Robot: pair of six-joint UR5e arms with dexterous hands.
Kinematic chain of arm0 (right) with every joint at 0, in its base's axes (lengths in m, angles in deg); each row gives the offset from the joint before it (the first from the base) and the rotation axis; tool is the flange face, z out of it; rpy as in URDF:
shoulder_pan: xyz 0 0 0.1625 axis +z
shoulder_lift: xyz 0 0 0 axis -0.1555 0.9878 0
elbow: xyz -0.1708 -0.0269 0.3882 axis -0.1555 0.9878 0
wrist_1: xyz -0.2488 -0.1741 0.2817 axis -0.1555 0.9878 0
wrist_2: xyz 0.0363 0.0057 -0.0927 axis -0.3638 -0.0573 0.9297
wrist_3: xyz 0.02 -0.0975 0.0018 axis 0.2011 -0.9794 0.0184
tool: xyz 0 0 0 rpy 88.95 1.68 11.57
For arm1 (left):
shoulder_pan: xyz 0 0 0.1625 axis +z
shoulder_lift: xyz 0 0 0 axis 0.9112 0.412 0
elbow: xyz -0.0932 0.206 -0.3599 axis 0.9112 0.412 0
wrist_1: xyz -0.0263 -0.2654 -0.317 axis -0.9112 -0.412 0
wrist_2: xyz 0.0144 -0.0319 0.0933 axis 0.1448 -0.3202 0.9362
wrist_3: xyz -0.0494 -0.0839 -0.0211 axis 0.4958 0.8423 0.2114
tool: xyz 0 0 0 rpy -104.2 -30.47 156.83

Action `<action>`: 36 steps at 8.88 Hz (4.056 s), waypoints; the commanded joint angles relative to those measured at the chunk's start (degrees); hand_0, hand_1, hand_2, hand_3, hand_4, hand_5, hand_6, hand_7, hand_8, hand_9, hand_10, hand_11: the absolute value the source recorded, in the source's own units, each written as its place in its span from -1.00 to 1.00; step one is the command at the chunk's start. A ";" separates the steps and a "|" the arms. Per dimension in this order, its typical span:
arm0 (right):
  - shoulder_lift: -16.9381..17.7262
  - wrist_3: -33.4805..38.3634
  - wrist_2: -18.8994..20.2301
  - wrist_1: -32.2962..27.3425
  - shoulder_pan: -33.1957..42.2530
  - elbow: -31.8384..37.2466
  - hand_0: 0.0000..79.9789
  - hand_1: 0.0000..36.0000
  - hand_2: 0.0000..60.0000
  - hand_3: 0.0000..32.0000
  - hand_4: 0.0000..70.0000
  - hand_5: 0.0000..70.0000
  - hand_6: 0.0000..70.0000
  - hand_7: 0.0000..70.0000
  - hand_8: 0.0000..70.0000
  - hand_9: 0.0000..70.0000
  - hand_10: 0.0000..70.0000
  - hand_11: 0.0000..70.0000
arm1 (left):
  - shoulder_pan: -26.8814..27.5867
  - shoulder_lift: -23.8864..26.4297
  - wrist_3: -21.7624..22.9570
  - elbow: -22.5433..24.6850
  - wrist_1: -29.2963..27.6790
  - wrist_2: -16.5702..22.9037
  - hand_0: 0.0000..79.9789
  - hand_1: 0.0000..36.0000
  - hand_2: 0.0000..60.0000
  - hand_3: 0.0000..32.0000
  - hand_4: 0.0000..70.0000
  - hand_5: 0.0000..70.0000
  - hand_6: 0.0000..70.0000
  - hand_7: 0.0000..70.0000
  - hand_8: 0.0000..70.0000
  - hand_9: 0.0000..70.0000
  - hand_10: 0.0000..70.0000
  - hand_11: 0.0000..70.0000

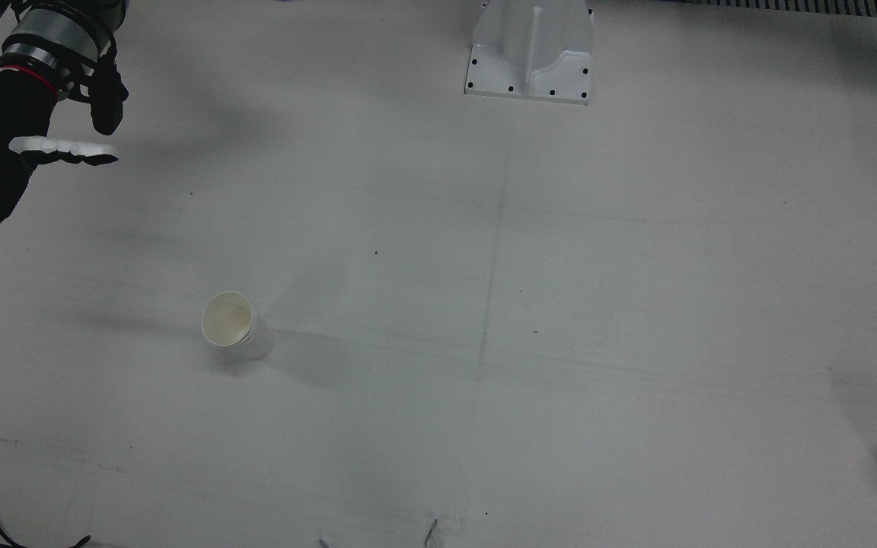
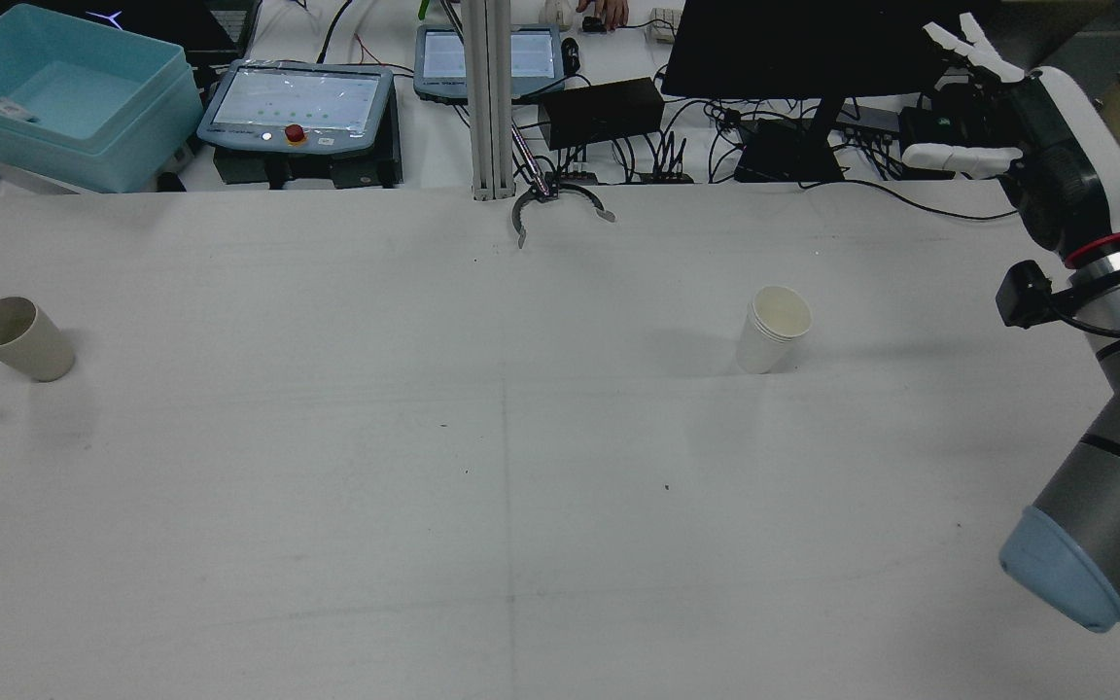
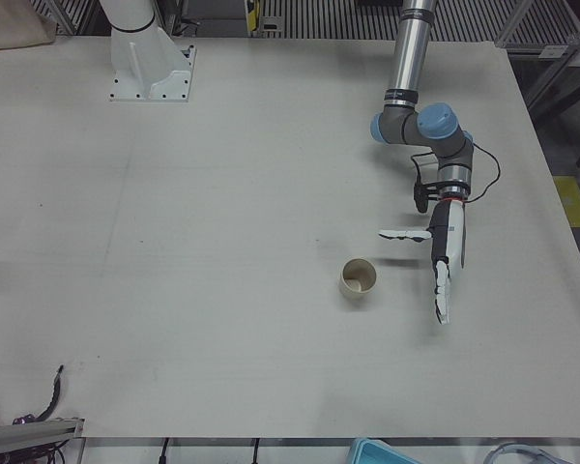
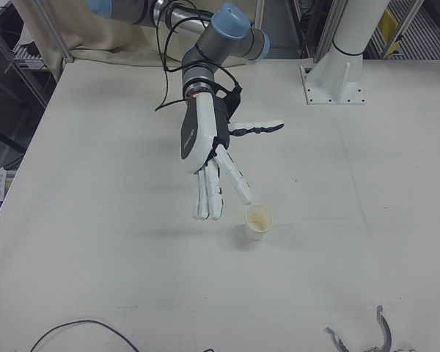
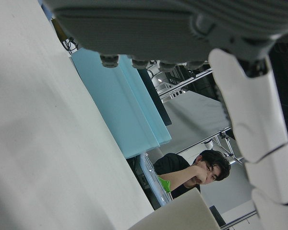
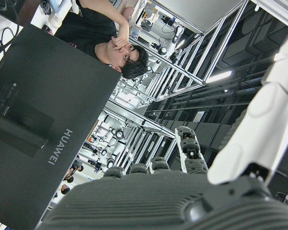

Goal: Pour water
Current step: 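Close the left hand fingers around the white paper cup, then lift the white paper cup slightly with the left hand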

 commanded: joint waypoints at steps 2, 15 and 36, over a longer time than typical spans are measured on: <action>0.29 0.25 0.00 -0.08 0.08 0.00 0.08 -0.52 -0.86 -1.00 -0.80 -0.96 -0.90 -0.88 -1.00 -1.00 -1.00 -1.00 | 2.16 1.21 -0.04 0.06 0.73 0.18 0.22 -0.17 -0.92 -0.72 -0.92 -1.00 -1.00 -0.92 -1.00 -1.00 -0.96 -0.89; 0.64 0.95 0.09 0.00 0.52 -0.61 0.07 -0.55 -0.88 -1.00 -0.81 -0.96 -0.91 -0.89 -1.00 -1.00 -1.00 -1.00 | 5.23 6.48 2.76 -1.34 3.20 0.44 0.20 -0.27 -0.96 -1.00 -0.79 -1.00 -1.00 -0.87 -1.00 -1.00 -0.95 -0.89; 0.73 1.04 0.18 -0.08 0.52 -0.97 0.01 -0.64 -0.92 -1.00 -0.81 -0.94 -0.90 -0.87 -1.00 -1.00 -1.00 -1.00 | 7.25 6.75 14.54 5.15 17.52 -2.64 0.19 1.00 1.00 -1.00 -0.19 0.87 -0.84 -0.72 -0.88 -0.80 -0.79 -0.61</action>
